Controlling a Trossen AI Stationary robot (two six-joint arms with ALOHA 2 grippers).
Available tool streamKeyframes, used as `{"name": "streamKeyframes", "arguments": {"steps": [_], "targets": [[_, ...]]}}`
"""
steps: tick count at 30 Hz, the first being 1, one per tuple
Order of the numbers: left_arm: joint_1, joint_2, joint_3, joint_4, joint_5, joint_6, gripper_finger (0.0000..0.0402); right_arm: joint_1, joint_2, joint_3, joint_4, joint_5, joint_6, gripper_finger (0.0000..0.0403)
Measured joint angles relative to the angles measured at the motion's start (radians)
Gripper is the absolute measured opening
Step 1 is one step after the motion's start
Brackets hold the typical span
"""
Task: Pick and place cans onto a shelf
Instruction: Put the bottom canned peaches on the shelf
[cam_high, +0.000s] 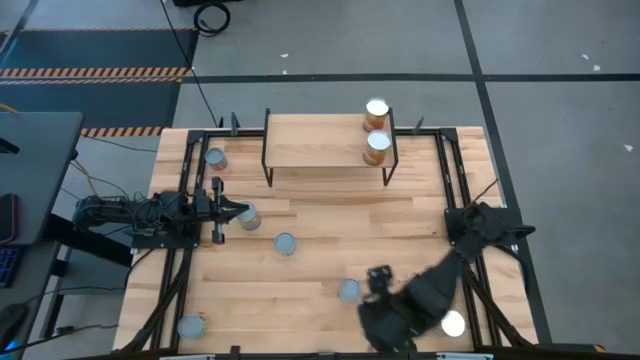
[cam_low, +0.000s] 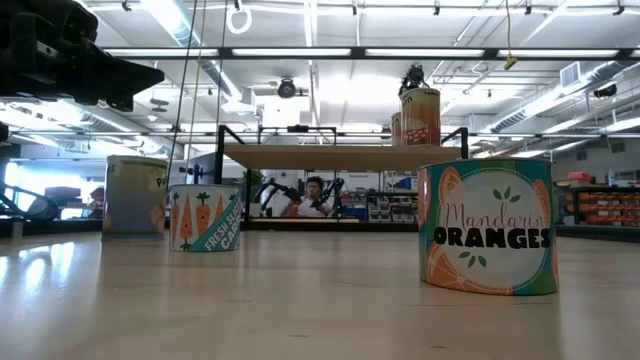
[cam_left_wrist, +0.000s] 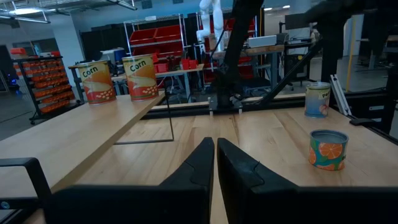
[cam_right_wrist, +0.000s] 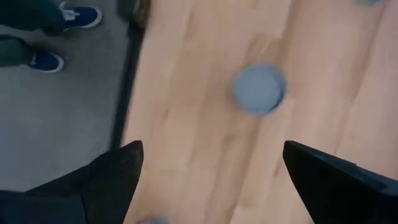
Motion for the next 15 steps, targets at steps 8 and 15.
{"name": "streamKeyframes", "arguments": {"steps": [8,15], "targets": [[0.0,0.0,0.0,0.002,0.0,0.0,0.0027,0.165,-0.081,-0.106,-0.053,-0.174,0.408,0.0398],[0.0,0.005,0.0,-0.002,0.0,0.0,0.0027,0.338,-0.216,-0.364,-0.05,-0.165,0.572,0.0399]]}}
